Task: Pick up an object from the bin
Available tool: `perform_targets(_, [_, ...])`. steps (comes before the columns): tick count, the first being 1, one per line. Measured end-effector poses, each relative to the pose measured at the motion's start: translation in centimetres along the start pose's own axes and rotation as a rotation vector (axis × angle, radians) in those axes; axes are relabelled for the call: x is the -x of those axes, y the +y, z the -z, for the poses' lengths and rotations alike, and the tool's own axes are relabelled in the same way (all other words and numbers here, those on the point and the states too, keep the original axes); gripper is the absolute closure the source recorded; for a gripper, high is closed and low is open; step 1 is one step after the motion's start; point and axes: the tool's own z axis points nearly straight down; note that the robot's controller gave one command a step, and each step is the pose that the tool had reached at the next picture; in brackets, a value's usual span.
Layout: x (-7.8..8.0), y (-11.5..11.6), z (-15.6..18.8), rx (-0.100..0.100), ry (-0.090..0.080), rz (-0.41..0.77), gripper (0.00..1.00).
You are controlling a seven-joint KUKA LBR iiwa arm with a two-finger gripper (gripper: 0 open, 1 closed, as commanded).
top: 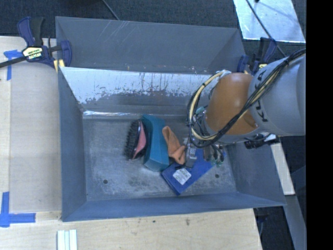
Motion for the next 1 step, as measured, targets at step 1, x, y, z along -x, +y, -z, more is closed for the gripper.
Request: perform_targets(1, [-0.92,0.48,16.93,-0.002,0.002,0.013,1.00])
